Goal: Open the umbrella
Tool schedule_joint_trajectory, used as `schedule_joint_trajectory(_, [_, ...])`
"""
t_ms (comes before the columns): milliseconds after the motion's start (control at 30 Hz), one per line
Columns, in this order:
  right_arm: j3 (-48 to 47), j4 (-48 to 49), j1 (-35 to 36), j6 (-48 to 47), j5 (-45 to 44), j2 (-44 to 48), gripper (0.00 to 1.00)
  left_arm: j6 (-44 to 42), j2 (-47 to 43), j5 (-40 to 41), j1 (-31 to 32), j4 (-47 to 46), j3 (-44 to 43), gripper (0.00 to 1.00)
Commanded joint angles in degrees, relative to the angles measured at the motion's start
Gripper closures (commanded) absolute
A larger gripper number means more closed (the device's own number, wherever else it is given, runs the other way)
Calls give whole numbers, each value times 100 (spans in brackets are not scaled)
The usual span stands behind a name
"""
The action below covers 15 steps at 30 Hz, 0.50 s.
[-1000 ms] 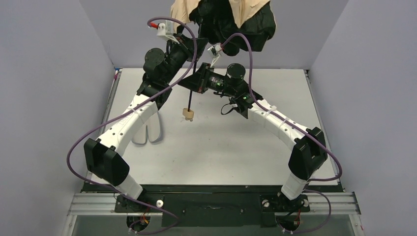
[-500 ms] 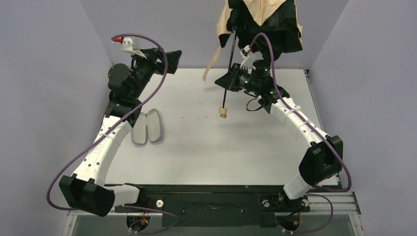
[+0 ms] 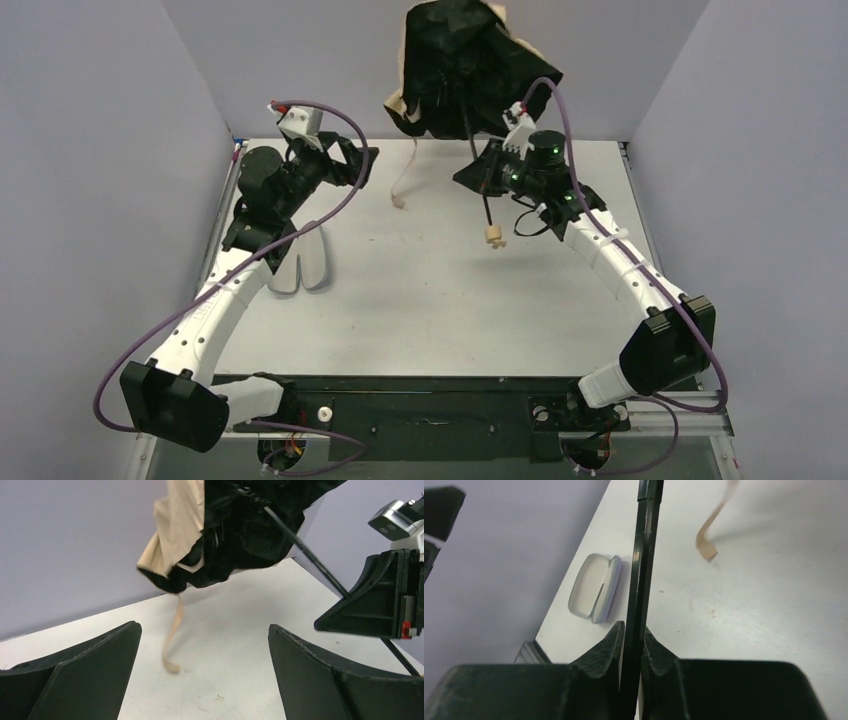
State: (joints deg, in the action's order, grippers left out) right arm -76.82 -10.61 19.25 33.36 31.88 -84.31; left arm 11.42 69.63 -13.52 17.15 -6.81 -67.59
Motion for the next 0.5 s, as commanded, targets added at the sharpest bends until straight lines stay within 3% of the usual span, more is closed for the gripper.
schedule_joint_trajectory(0, [-441,881,917,-165,217,246,100,-711,111,376,561,-258,-370,0])
schedule_joint_trajectory(100, [-302,865,855,-43,271,393,100,-1174,205,774,953,-426,-454,0])
schedule_joint_trajectory(200, [-196,973,744,185,348,460,100,-1556,221,513,1034,-575,-471,0])
schedule_joint_trajectory(300, [-101,1006,705,267,354,564,100,-1849,227,295,1004,-674,-482,17])
schedule_joint_trajectory(467, [18,1192,699,246,385,684,100,-1672,336,50,802,-628,-607,27])
